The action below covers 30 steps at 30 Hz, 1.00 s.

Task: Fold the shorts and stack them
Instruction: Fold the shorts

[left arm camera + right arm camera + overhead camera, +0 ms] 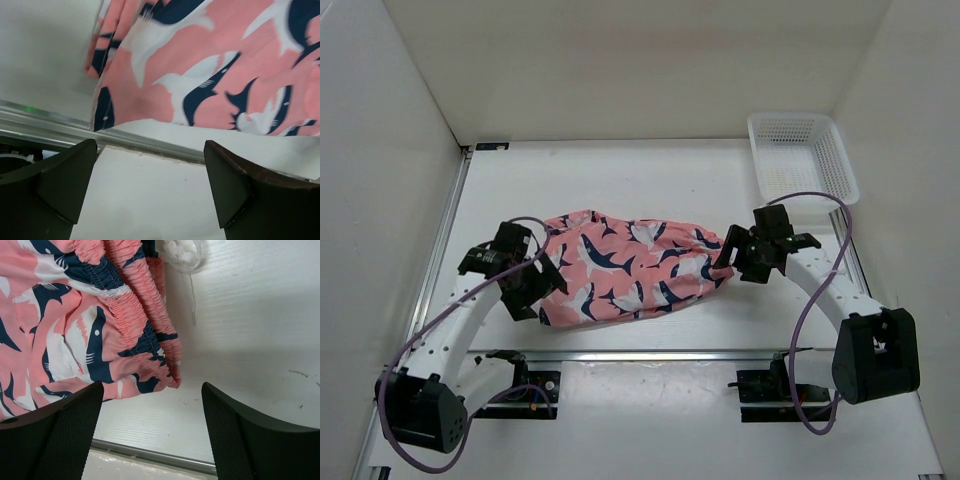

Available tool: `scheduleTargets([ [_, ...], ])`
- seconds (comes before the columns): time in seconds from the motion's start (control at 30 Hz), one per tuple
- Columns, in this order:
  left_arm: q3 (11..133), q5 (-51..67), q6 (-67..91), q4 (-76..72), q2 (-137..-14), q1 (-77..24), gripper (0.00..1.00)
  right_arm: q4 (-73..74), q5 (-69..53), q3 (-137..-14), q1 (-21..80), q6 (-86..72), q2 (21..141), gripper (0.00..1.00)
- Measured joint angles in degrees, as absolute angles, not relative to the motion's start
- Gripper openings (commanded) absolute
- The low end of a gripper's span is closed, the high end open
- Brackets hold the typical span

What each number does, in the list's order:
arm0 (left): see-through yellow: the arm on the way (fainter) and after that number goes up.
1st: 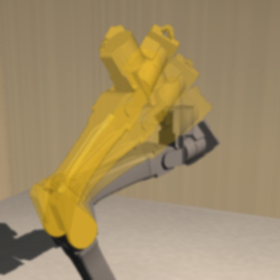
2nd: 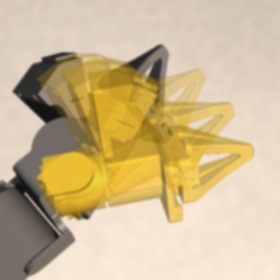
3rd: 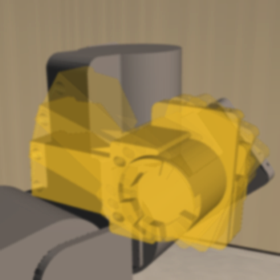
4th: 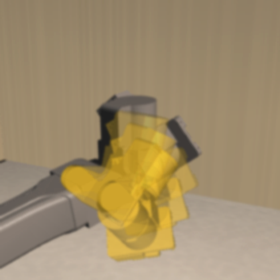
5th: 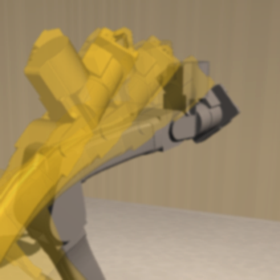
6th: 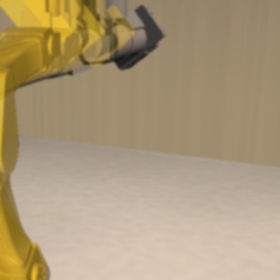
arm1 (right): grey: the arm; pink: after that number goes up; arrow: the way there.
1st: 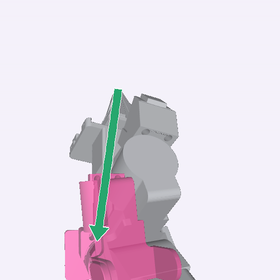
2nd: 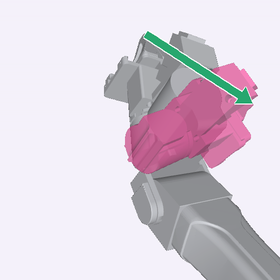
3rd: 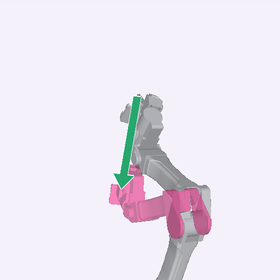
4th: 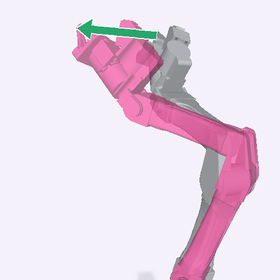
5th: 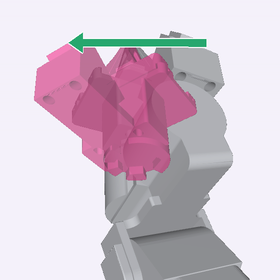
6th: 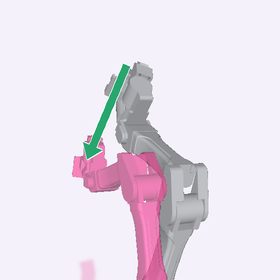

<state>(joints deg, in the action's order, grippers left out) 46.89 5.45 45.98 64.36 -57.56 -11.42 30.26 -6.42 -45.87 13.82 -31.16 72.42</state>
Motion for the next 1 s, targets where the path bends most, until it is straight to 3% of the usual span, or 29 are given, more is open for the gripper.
scheduleTargets([
  [0.13,54.8,1.7,45.1,63.4,-61.5,-11.1,0.64,30.7,-6.6,-45.9,13.0,-30.9,72.3,0.84],
  [0.17,56.9,0.7,44.7,62.4,-62.8,-10.8,0.51,30.9,-6.5,-45.9,12.6,-30.9,72.2,0.84],
  [0.3,66.4,-3.1,42.1,59.4,-74.1,-8.7,0.32,31.6,-6.2,-46.9,11.9,-30.9,71.7,0.84],
  [0.33,68.7,-4.0,41.3,58.5,-78.2,-8.2,0.34,31.7,-6.2,-47.3,11.9,-30.9,71.7,0.84],
  [0.47,76.5,-5.1,38.0,56.1,-93.9,-6.9,0.68,31.6,-6.3,-48.6,12.0,-30.9,71.7,0.83],
  [0.67,83.3,-3.6,34.6,54.6,-110.1,-5.1,0.71,31.6,-6.6,-48.6,12.0,-30.9,72.0,0.83],
  [0.8,84.1,-2.1,33.4,54.4,-114.0,-4.5,0.58,31.7,-6.6,-48.6,12.0,-30.9,72.8,0.83],
  [0.97,84.6,-1.5,32.4,54.2,-114.1,-4.2,0.10,31.6,-6.6,-48.8,12.0,-30.9,73.4,0.83],
  [1.0,84.7,-1.4,32.5,54.2,-114.1,-4.2,0.10,31.6,-6.6,-48.9,12.0,-30.9,73.7,0.83],
])
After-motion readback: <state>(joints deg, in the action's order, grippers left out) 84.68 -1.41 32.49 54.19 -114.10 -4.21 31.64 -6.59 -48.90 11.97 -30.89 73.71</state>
